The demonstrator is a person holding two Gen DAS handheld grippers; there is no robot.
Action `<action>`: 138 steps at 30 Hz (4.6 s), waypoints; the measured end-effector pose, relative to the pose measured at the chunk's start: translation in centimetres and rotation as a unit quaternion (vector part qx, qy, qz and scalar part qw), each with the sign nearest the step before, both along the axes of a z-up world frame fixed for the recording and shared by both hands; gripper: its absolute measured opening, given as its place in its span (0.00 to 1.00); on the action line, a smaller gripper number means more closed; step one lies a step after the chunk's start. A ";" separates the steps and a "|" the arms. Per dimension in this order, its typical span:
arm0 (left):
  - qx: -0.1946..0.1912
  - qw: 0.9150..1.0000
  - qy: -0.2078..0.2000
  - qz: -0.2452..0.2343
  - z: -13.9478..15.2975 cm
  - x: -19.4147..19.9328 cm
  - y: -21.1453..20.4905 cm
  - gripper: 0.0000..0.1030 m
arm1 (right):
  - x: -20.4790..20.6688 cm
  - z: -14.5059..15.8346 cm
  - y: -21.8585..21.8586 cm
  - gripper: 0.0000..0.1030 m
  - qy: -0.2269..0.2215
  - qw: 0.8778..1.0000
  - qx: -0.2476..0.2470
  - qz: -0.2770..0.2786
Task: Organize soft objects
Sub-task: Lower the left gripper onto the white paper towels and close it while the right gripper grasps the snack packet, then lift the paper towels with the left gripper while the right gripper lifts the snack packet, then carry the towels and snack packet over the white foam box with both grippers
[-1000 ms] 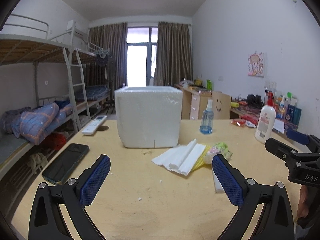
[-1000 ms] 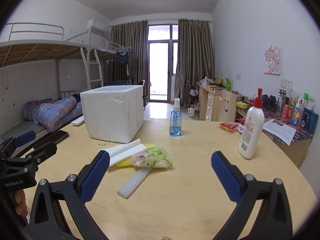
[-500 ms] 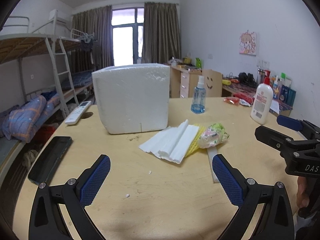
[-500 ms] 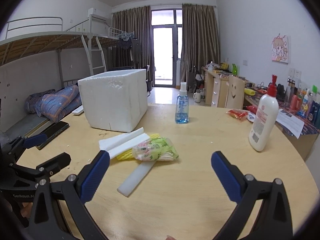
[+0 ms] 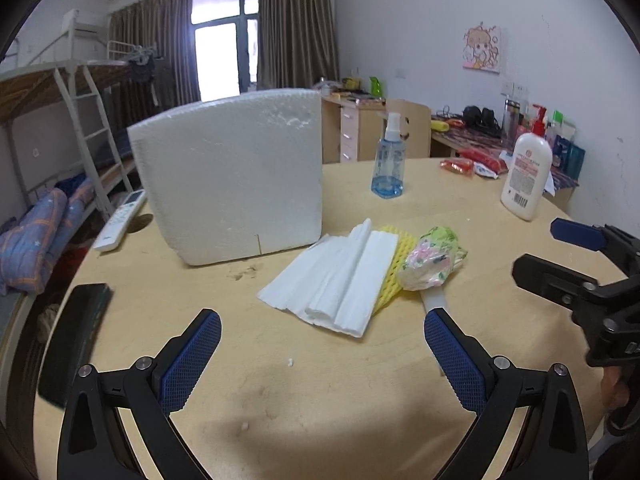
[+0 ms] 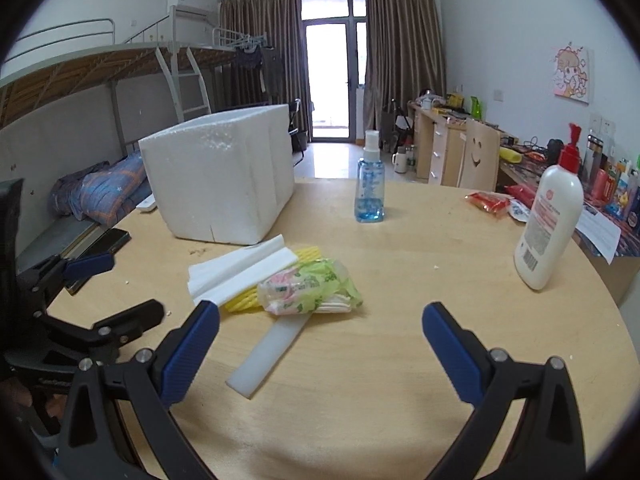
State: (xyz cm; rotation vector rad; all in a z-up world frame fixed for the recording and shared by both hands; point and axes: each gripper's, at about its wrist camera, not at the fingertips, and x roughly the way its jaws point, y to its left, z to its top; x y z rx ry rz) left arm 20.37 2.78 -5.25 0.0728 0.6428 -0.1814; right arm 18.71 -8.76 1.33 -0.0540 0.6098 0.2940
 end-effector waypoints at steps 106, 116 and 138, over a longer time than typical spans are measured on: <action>-0.072 0.987 -0.130 -0.057 9.7 -7.5 2.7 0.06 | -2.2 7.3 1.0 0.48 -0.038 0.998 -0.009 0.044; -0.057 0.984 -0.166 -0.039 11.5 -9.3 2.9 0.06 | -3.6 9.0 0.5 0.48 -0.084 0.995 0.009 0.059; -0.031 0.979 -0.198 0.033 13.3 -10.6 5.5 0.06 | -2.7 9.7 2.4 0.48 -0.115 0.987 0.027 0.111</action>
